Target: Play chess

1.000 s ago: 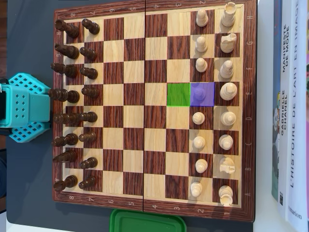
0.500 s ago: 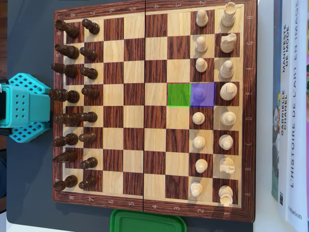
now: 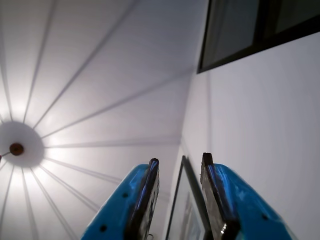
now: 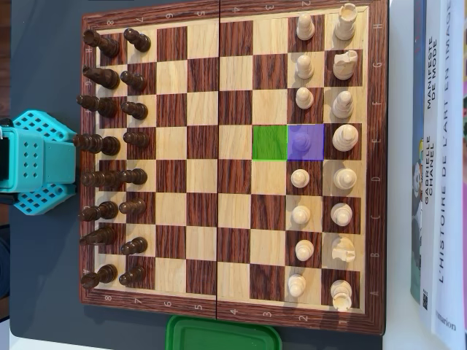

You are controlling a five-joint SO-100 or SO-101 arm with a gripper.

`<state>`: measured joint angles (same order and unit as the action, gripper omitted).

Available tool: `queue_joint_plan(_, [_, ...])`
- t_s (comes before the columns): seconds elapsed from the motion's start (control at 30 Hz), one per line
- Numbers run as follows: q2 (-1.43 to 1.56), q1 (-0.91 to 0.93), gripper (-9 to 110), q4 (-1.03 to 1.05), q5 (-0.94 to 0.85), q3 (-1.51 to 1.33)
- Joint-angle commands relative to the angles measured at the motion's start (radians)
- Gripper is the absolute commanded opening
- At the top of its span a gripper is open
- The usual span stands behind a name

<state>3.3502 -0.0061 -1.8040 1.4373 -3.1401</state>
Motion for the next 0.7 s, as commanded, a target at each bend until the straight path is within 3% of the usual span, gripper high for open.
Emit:
queue_joint_plan(0.0, [-0.003,-0.003,14,0.000,0.005,-0.020])
queue_joint_plan(0.53, [-0.009,0.006,14,0.006,-0.003,-0.020])
queue_joint_plan(0.67, [-0.005,0.008,14,0.104,-0.005,-0.015])
